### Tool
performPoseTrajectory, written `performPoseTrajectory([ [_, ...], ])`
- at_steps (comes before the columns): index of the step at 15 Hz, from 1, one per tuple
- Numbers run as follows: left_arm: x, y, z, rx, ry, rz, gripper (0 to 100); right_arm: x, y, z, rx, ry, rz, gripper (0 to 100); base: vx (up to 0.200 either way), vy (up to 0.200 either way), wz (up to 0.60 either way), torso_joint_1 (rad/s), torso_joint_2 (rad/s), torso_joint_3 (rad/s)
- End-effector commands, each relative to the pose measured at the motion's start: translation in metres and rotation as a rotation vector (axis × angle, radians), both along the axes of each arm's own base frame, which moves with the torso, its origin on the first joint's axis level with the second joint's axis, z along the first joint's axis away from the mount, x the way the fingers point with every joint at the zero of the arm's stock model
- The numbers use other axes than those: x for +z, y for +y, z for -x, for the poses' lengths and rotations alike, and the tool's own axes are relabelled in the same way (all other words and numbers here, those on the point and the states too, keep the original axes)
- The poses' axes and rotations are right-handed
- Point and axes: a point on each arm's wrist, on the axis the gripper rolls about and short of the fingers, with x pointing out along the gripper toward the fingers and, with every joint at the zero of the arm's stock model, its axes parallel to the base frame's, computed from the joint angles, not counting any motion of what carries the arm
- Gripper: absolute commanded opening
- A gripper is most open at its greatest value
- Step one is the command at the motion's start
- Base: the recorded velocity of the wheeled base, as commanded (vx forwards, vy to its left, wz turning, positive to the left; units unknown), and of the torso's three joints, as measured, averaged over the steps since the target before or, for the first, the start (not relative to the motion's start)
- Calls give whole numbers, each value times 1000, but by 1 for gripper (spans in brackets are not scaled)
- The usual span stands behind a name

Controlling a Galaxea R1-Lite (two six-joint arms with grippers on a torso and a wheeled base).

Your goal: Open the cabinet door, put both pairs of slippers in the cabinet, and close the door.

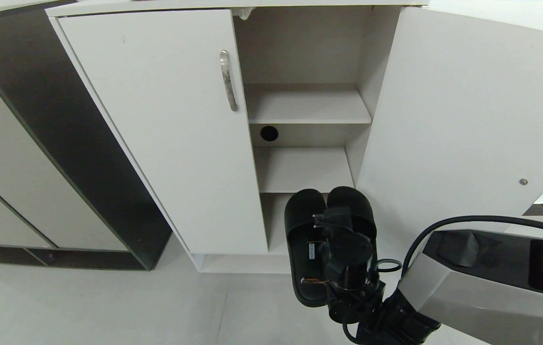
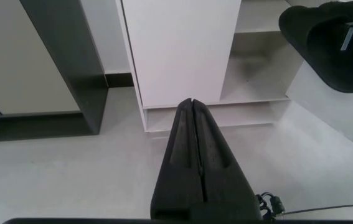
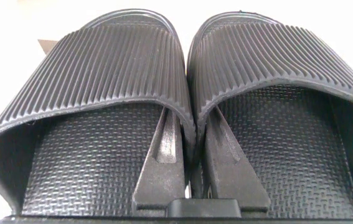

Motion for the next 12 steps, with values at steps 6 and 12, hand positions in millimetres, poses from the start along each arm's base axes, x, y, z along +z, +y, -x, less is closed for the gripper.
performPoseTrajectory([
  [6,0,0,0,0,1,2,0,-1,-9,-10,-32,1,3,0,0,100,0,4,2,1],
  [12,0,0,0,0,1,2,0,-6,-15,-7,9,16,15,0,0,0,0,0,0,0],
])
